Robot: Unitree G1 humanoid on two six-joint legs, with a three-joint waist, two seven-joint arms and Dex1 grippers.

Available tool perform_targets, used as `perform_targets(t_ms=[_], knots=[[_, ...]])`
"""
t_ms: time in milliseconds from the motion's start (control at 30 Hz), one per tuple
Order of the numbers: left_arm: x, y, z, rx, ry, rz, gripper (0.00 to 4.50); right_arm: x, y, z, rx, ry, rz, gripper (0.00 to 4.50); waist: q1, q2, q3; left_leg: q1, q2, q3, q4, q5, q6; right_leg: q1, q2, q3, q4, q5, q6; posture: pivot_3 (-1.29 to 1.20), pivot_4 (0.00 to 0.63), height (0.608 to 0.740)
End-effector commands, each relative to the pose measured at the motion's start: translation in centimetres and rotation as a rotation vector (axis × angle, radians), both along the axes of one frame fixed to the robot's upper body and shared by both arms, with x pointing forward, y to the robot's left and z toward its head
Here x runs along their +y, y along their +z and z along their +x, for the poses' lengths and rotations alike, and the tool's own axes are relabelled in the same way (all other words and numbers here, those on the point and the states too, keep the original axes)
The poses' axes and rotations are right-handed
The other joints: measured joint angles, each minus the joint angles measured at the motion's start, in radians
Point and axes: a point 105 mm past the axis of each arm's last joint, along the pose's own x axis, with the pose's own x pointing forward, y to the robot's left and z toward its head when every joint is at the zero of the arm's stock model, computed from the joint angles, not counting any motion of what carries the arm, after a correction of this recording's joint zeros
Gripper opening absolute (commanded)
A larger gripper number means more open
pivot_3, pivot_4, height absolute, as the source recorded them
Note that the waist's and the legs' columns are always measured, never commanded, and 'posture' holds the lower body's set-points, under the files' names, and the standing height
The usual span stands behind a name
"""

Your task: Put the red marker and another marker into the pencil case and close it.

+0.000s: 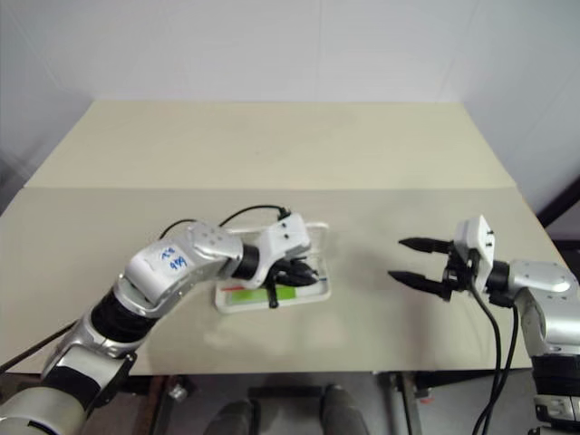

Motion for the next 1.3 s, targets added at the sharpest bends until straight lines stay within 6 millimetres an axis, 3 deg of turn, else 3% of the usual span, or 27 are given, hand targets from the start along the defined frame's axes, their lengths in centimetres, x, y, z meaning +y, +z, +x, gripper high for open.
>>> perform_targets(t_ms=[33, 200, 433, 633, 700, 967, 1133, 1300], knots=[[-0.3, -0.1, 0.1, -0.017, -0.013, -0.009, 0.38, 0.3, 0.6, 0.0, -0.029, -0.001, 0.007, 4.50, 0.000, 0.000, 0.000, 0.000, 0.000, 0.000, 0.000, 0.000, 0.000, 0.000, 0.000, 0.000, 0.000, 0.000, 0.000, 0.00, 0.150, 0.740], [-0.5, -0.4, 0.4, -0.017, -0.006, -0.013, 0.38, 0.6, 0.5, -0.1, -0.026, -0.003, 0.014, 4.50, 0.000, 0.000, 0.000, 0.000, 0.000, 0.000, 0.000, 0.000, 0.000, 0.000, 0.000, 0.000, 0.000, 0.000, 0.000, 0.00, 0.150, 0.740], [-0.4, -0.7, 0.4, -0.014, -0.002, -0.016, 2.67, 0.8, 0.5, -0.1, -0.027, -0.008, 0.025, 4.50, 0.000, 0.000, 0.000, 0.000, 0.000, 0.000, 0.000, 0.000, 0.000, 0.000, 0.000, 0.000, 0.000, 0.000, 0.000, 0.00, 0.150, 0.740], [-0.7, 0.5, 0.4, -0.035, -0.012, -0.060, 4.48, 0.8, 0.6, -0.1, -0.033, -0.002, 0.027, 4.50, 0.000, 0.000, 0.000, 0.000, 0.000, 0.000, 0.000, 0.000, 0.000, 0.000, 0.000, 0.000, 0.000, 0.000, 0.000, 0.00, 0.150, 0.740], [-0.7, 1.4, 0.4, -0.052, -0.020, -0.089, 4.48, 0.8, 0.7, -0.1, -0.035, -0.001, 0.027, 4.50, 0.000, 0.000, 0.000, 0.000, 0.000, 0.000, 0.000, 0.000, 0.000, 0.000, 0.000, 0.000, 0.000, 0.000, 0.000, 0.00, 0.150, 0.740], [0.3, 8.9, -1.4, -0.225, -0.146, -0.354, 4.48, 0.8, 1.2, -0.4, -0.091, 0.024, 0.036, 4.50, -0.001, 0.000, 0.000, 0.000, 0.000, 0.000, 0.000, 0.000, 0.000, 0.000, 0.000, 0.000, 0.000, 0.000, 0.000, 0.00, 0.150, 0.740], [4.2, 12.5, -0.6, -0.344, -0.048, -0.418, 4.48, 1.6, 2.7, -1.0, -0.079, 0.105, 0.109, 4.50, -0.004, 0.000, 0.000, 0.000, 0.000, 0.000, 0.000, 0.000, 0.000, 0.000, 0.000, 0.000, 0.000, 0.000, 0.000, 0.00, 0.150, 0.740], [8.7, 14.3, 1.3, -0.467, 0.095, -0.352, 4.48, 1.7, 5.3, -1.1, -0.126, 0.199, 0.180, 4.50, -0.004, 0.001, 0.001, 0.001, 0.000, 0.000, 0.001, 0.000, 0.000, 0.001, 0.000, 0.000, 0.001, 0.000, 0.000, 0.00, 0.150, 0.740]])
